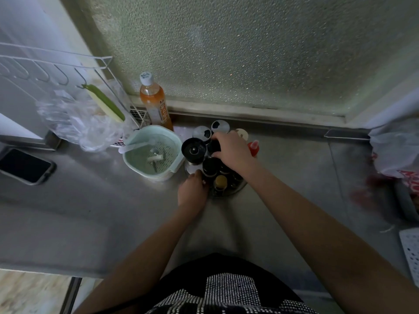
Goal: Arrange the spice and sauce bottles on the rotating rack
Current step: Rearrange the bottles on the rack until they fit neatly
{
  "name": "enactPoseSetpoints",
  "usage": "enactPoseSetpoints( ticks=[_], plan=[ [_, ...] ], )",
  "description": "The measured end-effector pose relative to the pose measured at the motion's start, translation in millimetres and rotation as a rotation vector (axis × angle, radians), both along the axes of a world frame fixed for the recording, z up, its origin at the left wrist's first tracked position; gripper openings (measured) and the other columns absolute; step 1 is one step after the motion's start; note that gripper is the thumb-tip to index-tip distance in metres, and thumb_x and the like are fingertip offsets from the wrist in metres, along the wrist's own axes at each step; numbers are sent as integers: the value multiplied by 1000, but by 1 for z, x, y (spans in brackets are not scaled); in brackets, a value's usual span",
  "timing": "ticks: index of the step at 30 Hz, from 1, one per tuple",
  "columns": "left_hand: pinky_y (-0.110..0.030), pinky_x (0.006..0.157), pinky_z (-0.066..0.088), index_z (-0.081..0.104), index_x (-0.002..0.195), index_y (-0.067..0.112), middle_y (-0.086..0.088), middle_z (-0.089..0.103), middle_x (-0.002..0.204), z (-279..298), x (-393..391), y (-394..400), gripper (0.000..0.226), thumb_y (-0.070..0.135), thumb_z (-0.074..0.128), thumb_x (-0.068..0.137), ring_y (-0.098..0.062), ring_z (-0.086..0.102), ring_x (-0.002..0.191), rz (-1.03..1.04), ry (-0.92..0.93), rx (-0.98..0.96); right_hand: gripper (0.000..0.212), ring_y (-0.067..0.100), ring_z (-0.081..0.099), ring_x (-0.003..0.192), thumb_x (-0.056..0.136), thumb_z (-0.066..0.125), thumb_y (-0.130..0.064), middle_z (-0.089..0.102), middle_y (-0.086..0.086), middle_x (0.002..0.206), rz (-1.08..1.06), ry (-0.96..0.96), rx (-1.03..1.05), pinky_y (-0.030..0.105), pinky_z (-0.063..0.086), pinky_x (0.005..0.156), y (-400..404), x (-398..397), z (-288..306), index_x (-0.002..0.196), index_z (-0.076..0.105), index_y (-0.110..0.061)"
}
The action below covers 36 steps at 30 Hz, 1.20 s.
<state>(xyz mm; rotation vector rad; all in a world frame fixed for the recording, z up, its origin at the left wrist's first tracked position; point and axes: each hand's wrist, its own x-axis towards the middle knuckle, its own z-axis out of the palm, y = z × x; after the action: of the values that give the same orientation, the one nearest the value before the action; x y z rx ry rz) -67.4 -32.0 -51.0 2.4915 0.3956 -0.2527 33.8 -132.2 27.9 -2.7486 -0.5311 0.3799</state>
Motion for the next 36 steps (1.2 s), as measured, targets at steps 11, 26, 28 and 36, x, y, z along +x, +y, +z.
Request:
enactPoseSetpoints(
  ticks=[11, 26, 28, 36],
  plan=[
    [-41, 76, 44, 46, 107, 2, -24, 64, 104, 0, 2, 0, 21, 15, 46, 90, -42, 59, 96, -28, -51, 26, 14, 13, 59, 71, 90, 55, -7, 68, 6, 90, -287, -428, 623, 31, 52, 63, -67, -70, 15, 103, 58, -10],
    [-40, 83, 40, 51, 106, 9, -16, 66, 103, -6, -16, -10, 33, 37, 53, 89, -36, 60, 97, -82, -156, 67, 52, 32, 66, 96, 83, 67, -15, 70, 15, 106, -436, 10, 471, 33, 48, 79, -70, -89, -73, 129, 45, -8],
    [-40, 81, 41, 50, 108, 8, -16, 66, 104, -7, -16, -10, 32, 34, 54, 89, -37, 60, 96, -79, -168, 42, 50, 32, 66, 95, 82, 67, -17, 71, 14, 104, -432, 22, 474, 36, 50, 79, -69, -91, -74, 127, 47, -9],
    [-40, 92, 41, 42, 130, 10, -16, 69, 108, -16, -13, 3, 56, 34, 57, 82, -36, 62, 99, -167, -130, -22, 39, 35, 60, 94, 86, 59, -26, 66, 17, 101, -317, 104, 371, 36, 46, 74, -68, -105, -91, 122, 46, -18]
  ],
)
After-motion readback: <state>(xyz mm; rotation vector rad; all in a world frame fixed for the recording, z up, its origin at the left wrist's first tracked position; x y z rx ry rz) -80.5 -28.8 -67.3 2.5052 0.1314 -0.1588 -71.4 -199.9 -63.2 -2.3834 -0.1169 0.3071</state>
